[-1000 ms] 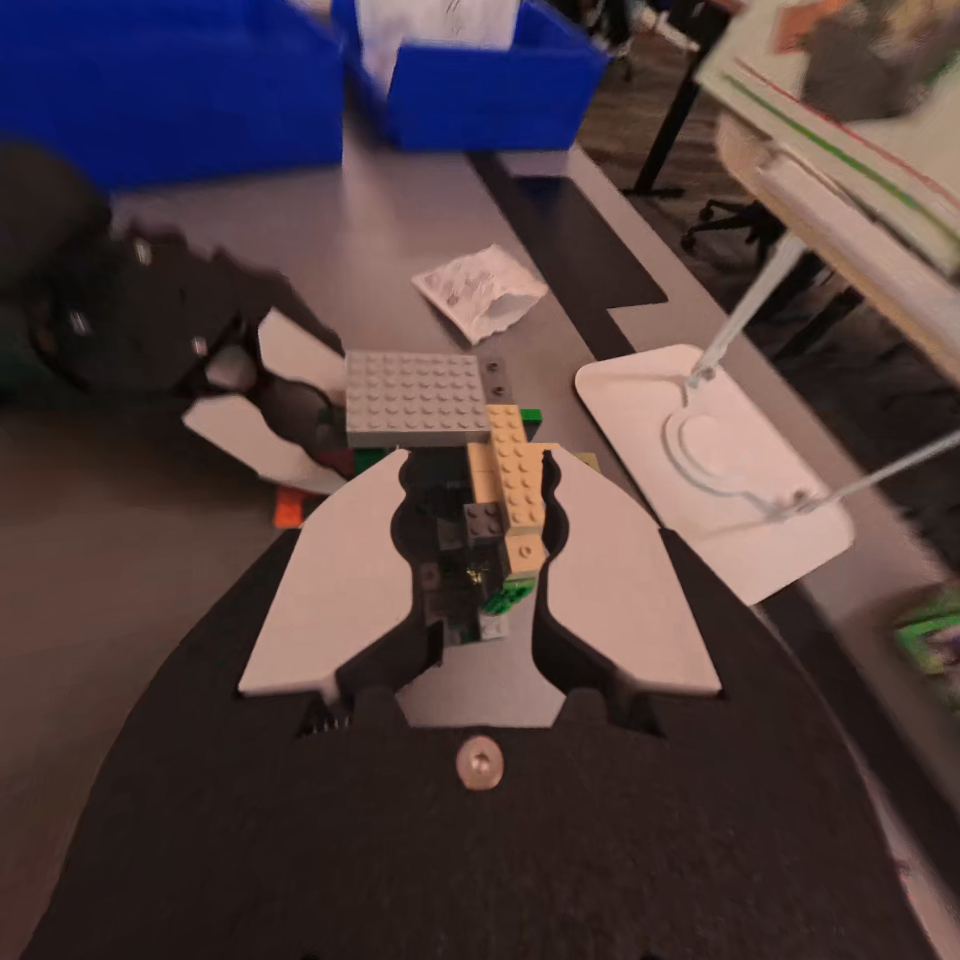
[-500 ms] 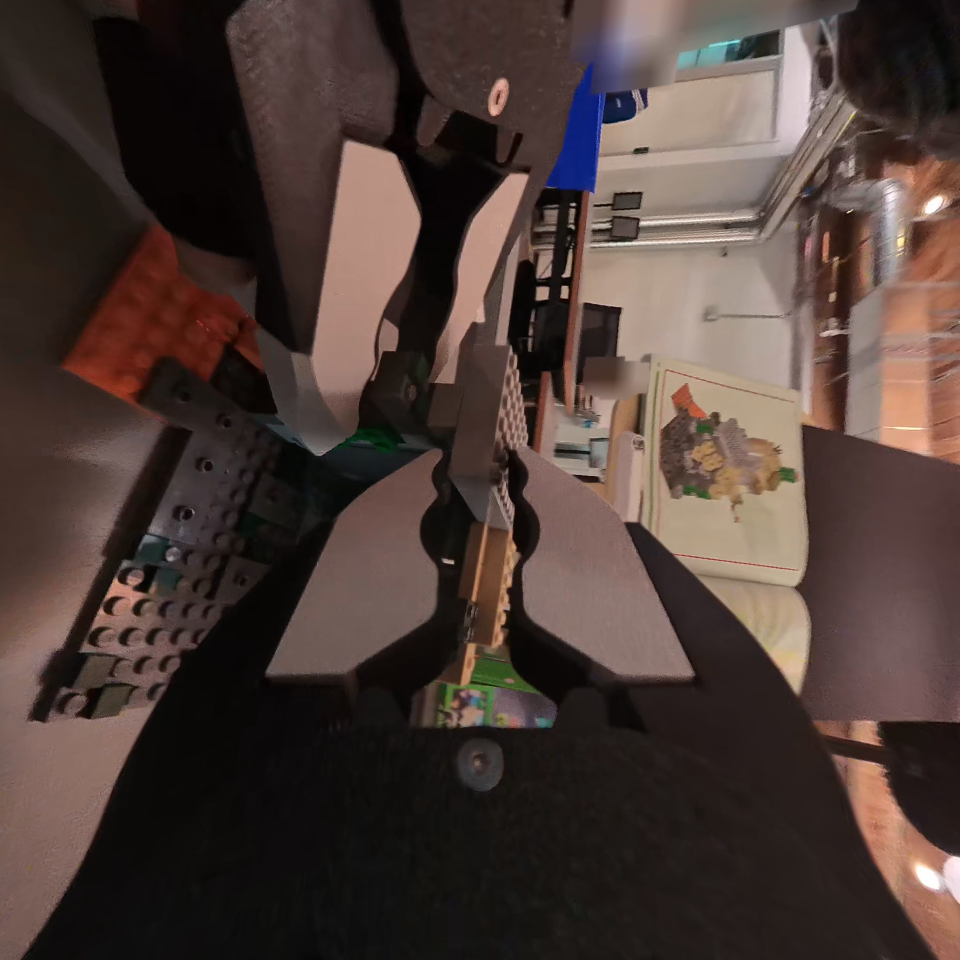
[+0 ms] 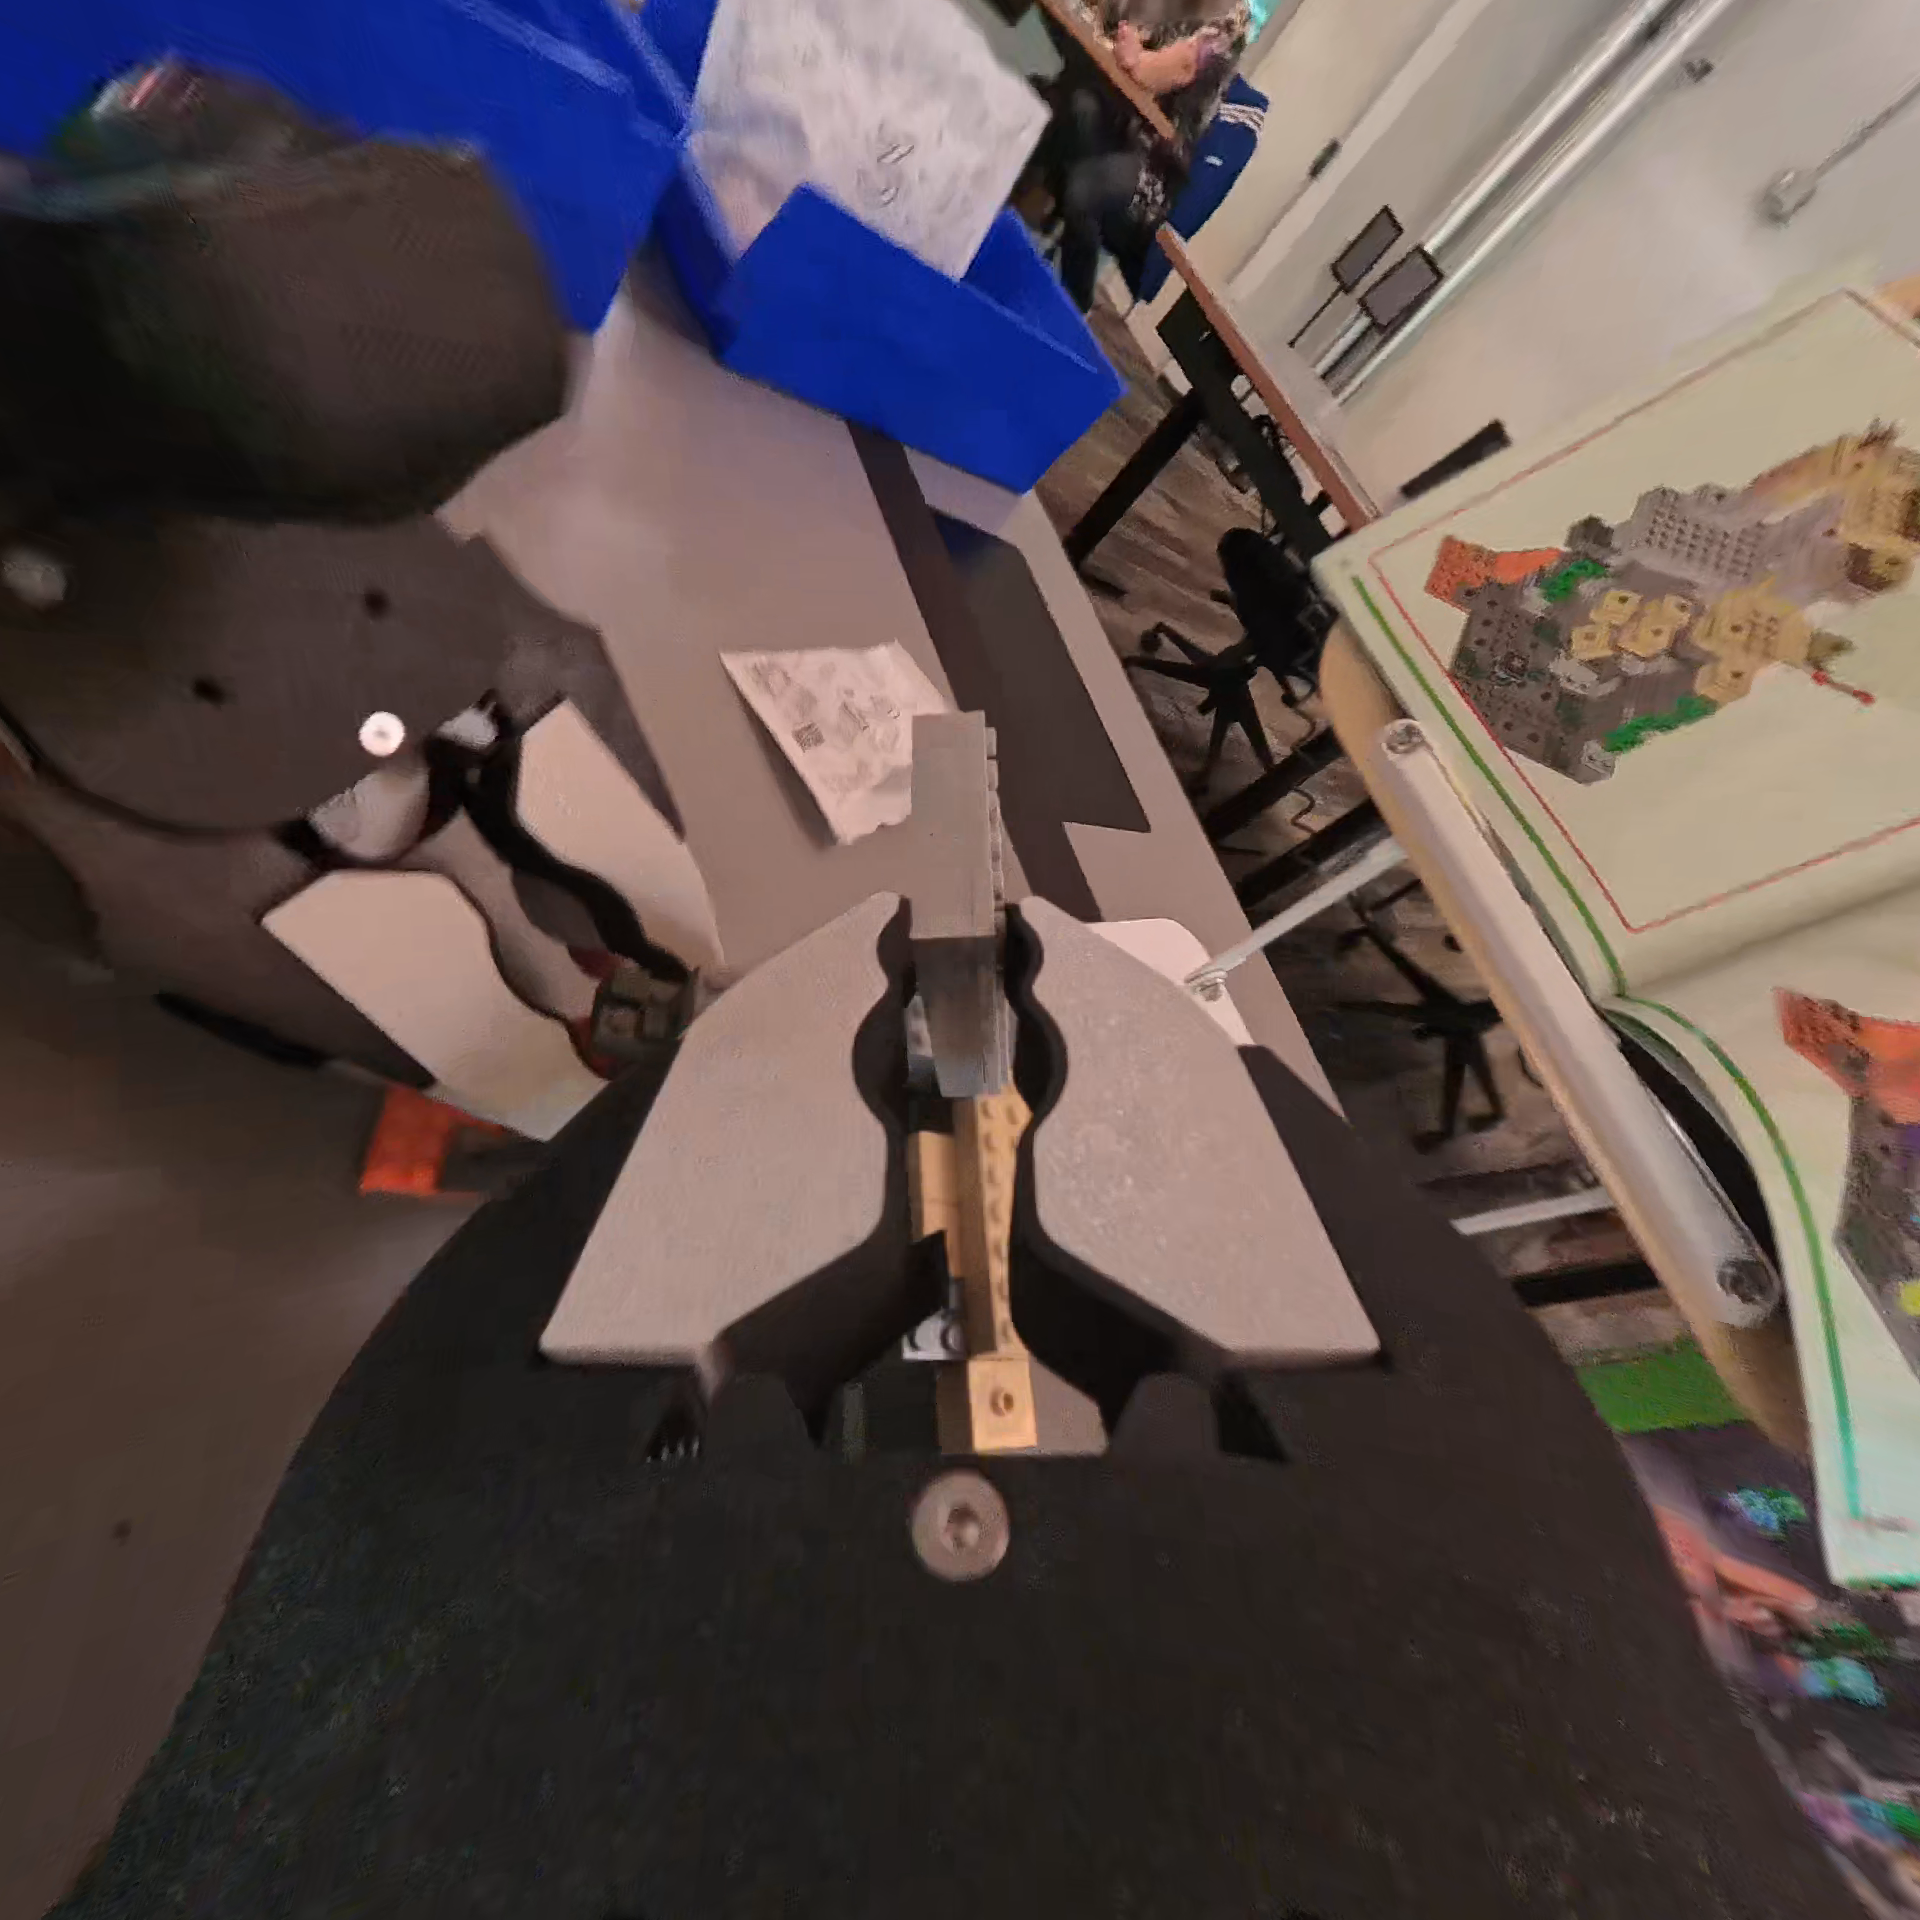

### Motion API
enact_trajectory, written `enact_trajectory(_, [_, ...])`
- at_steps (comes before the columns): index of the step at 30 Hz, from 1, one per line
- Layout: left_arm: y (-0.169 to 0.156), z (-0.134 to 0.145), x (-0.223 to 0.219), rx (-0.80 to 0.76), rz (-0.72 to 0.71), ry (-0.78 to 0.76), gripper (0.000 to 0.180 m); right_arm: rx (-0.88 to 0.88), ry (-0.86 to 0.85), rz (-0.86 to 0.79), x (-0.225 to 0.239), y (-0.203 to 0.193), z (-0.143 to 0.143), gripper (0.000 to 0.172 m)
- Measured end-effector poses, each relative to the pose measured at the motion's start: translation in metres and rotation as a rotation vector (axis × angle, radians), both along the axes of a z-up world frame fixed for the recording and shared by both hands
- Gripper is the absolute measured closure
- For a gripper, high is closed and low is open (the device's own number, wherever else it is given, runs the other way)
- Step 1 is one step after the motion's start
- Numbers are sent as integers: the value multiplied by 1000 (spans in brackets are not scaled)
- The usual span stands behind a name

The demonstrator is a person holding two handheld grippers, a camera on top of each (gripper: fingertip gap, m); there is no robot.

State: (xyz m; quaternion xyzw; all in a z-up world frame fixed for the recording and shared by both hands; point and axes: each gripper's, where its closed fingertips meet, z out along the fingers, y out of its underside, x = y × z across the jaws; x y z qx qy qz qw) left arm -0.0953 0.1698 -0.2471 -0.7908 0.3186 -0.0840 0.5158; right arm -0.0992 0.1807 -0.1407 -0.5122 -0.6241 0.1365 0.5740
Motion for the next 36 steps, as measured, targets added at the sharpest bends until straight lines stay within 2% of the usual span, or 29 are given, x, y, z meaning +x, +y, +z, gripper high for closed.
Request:
enact_trajectory(5, [1,1,-1,21,12,14,152,-225,196,-17,11,7,28,156])
enact_trajectory(10, [8,1,-3,27,73,23,154,-525,398,6,26,0,43,156])
enact_trajectory(17, [2,15,1,64,18,-52,142,-834,575,68,48,-20,48,156])
enact_trajectory(21, [-11,26,-13,72,-12,-33,139,-976,617,108,60,-39,44,156])
enact_trajectory(25, [-30,64,-14,143,-118,-160,146,-1072,537,143,69,-61,23,156])
enact_trajectory(28, [-60,85,12,99,-340,-361,150,-1072,375,152,72,-77,-6,156])
enact_trajectory(30, [-73,85,27,61,-431,-399,149,-981,244,128,75,-82,-29,156])
enact_trajectory(32, [-79,74,38,49,-478,-340,146,-950,153,162,75,-92,-41,156])
enact_trajectory(36, [-97,53,62,-20,-589,-276,147,-941,90,224,69,-105,-53,156])
